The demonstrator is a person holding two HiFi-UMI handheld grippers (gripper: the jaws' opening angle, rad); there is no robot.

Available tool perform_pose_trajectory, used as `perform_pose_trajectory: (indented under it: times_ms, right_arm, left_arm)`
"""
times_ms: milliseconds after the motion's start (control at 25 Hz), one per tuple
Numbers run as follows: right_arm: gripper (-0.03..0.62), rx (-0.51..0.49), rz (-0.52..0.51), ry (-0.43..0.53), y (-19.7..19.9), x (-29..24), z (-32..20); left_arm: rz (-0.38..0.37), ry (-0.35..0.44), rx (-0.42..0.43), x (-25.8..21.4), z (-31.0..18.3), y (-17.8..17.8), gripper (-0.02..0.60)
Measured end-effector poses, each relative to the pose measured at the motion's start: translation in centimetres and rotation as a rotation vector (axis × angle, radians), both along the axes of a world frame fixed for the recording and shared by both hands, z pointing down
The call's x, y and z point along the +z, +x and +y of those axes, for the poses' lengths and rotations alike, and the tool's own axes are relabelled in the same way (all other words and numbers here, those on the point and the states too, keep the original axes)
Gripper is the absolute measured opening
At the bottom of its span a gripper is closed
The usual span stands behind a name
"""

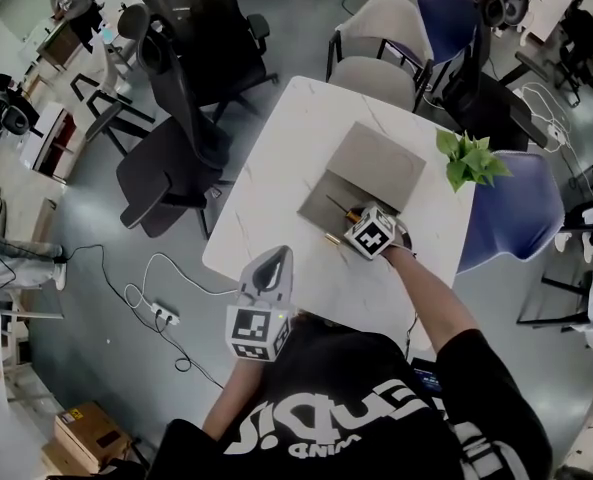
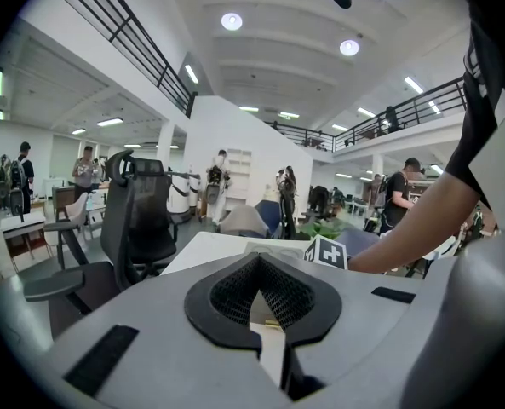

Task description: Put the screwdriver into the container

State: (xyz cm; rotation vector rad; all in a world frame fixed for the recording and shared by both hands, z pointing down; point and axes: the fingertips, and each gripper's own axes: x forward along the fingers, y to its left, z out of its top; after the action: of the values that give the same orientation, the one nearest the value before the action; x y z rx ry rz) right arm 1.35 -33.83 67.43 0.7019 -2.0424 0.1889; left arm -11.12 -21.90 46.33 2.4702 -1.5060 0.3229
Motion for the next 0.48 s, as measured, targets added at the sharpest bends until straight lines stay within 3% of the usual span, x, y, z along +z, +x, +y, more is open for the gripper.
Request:
perform_pose_trajectory:
  times_ms: [480]
  right_arm:
    - [0.078, 0.022, -0.005, -0.016, 0.03, 0.43, -0.09]
  left_arm:
    - [0.017, -0.007, 0.007, 0.05, -0.43, 0.15, 0.014]
